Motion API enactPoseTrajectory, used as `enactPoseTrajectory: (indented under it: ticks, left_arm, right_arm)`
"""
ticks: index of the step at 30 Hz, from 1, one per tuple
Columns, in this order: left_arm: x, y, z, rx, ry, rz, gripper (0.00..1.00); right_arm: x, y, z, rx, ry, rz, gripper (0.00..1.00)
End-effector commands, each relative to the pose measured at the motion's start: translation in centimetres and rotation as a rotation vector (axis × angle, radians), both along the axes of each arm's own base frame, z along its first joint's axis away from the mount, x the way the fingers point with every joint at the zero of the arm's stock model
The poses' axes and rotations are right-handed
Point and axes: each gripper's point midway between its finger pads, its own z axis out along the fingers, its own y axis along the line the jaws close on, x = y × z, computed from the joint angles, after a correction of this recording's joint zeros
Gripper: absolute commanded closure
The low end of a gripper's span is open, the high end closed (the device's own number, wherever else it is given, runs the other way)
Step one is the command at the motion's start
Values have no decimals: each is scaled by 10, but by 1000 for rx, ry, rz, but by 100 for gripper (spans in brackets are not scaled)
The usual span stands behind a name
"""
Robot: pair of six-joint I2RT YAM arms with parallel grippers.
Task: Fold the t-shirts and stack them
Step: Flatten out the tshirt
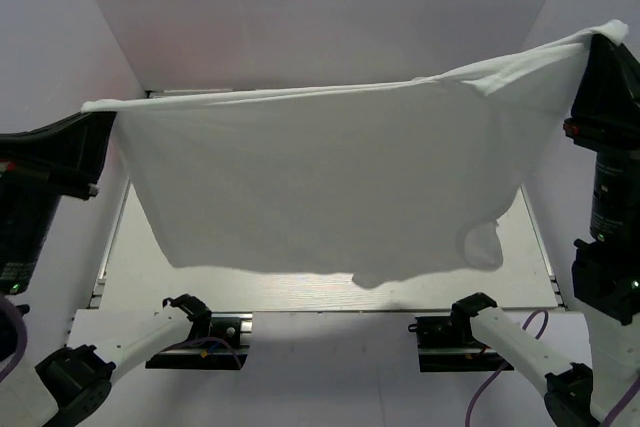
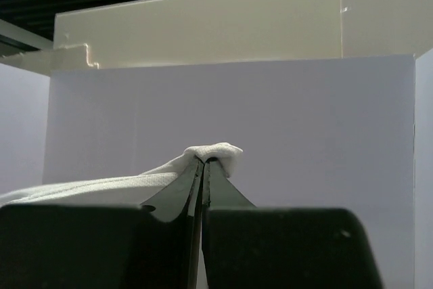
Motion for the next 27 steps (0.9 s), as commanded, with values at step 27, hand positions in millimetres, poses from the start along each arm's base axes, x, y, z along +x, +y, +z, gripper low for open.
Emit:
enactPoseTrajectory:
  ticks: [27]
  left_arm:
    - [386, 38, -516, 417, 1232, 725, 100]
  right_arm:
    - [413, 112, -482, -208, 1102, -271, 100]
